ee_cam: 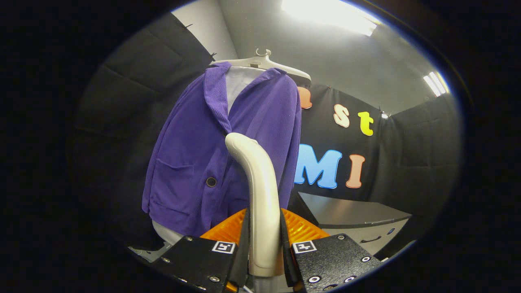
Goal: Iron the clothes twice with a garment steamer, once on the left side and once on the right side.
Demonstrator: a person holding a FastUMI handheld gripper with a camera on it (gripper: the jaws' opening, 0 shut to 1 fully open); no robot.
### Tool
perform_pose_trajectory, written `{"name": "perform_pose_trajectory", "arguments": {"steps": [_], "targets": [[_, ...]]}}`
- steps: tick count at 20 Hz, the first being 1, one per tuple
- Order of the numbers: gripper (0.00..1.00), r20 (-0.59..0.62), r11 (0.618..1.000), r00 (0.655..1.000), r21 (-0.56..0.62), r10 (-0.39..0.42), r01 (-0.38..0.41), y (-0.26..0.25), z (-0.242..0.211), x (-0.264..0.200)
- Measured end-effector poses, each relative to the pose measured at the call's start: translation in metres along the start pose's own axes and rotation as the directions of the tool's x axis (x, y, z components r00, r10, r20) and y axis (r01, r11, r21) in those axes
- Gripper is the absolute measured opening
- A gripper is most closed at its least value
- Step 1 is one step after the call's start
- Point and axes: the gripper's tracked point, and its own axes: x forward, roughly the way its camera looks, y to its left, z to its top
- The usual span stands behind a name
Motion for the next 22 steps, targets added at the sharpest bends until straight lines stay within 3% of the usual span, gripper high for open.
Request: {"name": "perform_pose_trajectory", "arguments": {"steps": [11,17,22], "targets": [[0.37,-0.090,0.998,0.994,0.038,0.058,-0.055,0.007,-0.072,-0.033],[0.37,-0.229,0.994,0.968,0.035,0.106,-0.100,0.018,-0.136,-0.046],[0.37,-0.266,0.992,0.956,0.049,0.126,-0.117,0.025,-0.151,-0.060]]}}
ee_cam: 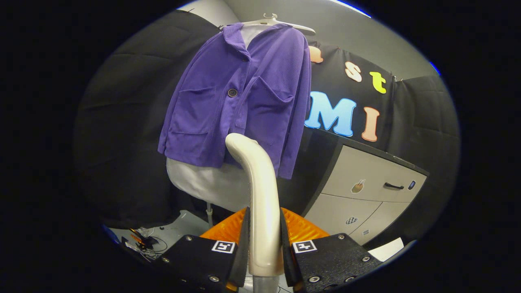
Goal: Iron the clothes twice with a garment steamer, once on the left side and once on the right side.
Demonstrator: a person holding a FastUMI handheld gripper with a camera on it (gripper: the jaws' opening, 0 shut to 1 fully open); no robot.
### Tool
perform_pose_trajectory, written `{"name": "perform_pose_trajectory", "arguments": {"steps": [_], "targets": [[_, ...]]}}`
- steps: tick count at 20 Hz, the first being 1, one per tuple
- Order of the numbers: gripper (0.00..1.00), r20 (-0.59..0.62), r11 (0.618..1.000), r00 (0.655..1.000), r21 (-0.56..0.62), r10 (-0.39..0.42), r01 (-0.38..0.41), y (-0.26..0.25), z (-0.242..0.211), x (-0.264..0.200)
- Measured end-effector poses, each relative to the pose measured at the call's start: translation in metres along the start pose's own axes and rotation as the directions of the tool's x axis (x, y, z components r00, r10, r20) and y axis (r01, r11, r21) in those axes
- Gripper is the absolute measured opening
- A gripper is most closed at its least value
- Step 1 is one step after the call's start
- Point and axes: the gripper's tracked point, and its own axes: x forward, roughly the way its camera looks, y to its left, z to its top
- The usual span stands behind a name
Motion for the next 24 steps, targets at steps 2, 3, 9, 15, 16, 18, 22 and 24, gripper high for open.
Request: {"name": "perform_pose_trajectory", "arguments": {"steps": [2,3,9,15,16,18,22,24], "targets": [[0.37,0.041,1.000,0.999,0.010,0.003,-0.003,-0.003,0.014,-0.006],[0.37,0.072,1.000,0.997,0.012,0.004,-0.005,-0.003,0.027,-0.008],[0.37,0.208,0.998,0.978,0.053,0.007,-0.019,-0.004,0.105,-0.022],[0.37,0.333,0.995,0.943,0.090,0.001,-0.033,-0.001,0.185,-0.030],[0.37,0.356,0.995,0.935,0.093,0.005,-0.041,0.000,0.197,-0.029],[0.36,0.394,0.994,0.919,0.095,0.011,-0.053,0.007,0.223,-0.035],[0.36,0.464,0.991,0.886,0.106,0.023,-0.082,0.023,0.266,-0.039],[0.36,0.487,0.987,0.873,0.123,0.030,-0.103,0.034,0.283,-0.040]]}}
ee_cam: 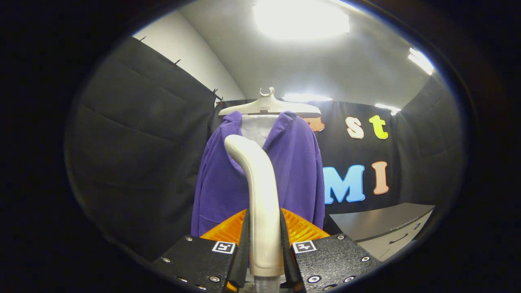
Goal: Iron the clothes twice with a garment steamer, once on the left side and once on the right side.
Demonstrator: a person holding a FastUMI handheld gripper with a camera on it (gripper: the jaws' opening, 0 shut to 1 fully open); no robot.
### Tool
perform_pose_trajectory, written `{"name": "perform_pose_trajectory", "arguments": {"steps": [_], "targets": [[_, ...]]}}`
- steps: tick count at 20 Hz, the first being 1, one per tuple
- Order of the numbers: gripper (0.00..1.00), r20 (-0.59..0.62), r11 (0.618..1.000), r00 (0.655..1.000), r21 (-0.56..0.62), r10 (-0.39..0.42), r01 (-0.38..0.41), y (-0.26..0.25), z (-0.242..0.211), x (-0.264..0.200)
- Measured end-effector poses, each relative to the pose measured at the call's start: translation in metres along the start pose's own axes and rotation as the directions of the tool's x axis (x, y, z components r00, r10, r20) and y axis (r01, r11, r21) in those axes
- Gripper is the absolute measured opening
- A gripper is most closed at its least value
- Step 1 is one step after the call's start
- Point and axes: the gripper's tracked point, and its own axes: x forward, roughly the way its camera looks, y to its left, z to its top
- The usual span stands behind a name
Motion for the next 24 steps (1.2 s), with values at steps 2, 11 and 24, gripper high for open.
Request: {"name": "perform_pose_trajectory", "arguments": {"steps": [2,11,24], "targets": [[0.36,0.019,1.000,1.000,0.014,0.006,-0.006,0.010,0.010,0.008],[0.37,0.090,1.000,0.996,0.024,0.000,-0.002,0.040,0.053,0.070],[0.37,0.006,0.994,0.999,-0.106,-0.033,0.033,0.070,-0.009,0.088]]}}
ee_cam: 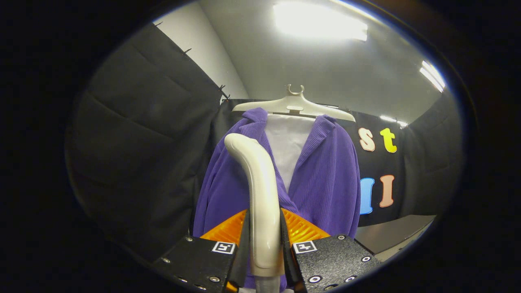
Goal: Iron the clothes twice with a garment steamer, once on the left side and once on the right side.
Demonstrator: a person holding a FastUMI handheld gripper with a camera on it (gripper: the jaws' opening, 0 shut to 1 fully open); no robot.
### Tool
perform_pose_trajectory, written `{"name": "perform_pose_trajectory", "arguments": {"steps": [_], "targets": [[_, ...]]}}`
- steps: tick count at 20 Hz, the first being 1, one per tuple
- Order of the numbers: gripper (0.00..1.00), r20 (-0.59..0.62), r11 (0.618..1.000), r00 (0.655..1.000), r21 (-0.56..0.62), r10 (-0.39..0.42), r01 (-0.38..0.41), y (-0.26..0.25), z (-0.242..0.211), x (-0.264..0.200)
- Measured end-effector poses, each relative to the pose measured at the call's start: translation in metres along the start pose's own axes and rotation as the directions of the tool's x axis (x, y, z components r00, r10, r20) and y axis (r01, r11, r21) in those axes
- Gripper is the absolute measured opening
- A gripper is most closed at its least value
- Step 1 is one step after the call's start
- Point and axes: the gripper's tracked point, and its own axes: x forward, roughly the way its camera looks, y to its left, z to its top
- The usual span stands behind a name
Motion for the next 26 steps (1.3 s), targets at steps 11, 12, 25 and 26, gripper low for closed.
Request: {"name": "perform_pose_trajectory", "arguments": {"steps": [11,12,25,26], "targets": [[0.37,-0.066,0.999,0.997,-0.022,0.043,-0.045,0.002,-0.068,-0.036],[0.37,-0.085,0.998,0.995,-0.021,0.050,-0.052,0.004,-0.077,-0.040],[0.37,-0.289,0.993,0.951,0.017,0.113,-0.113,-0.002,-0.176,-0.098],[0.37,-0.300,0.993,0.947,0.019,0.117,-0.117,-0.002,-0.182,-0.102]]}}
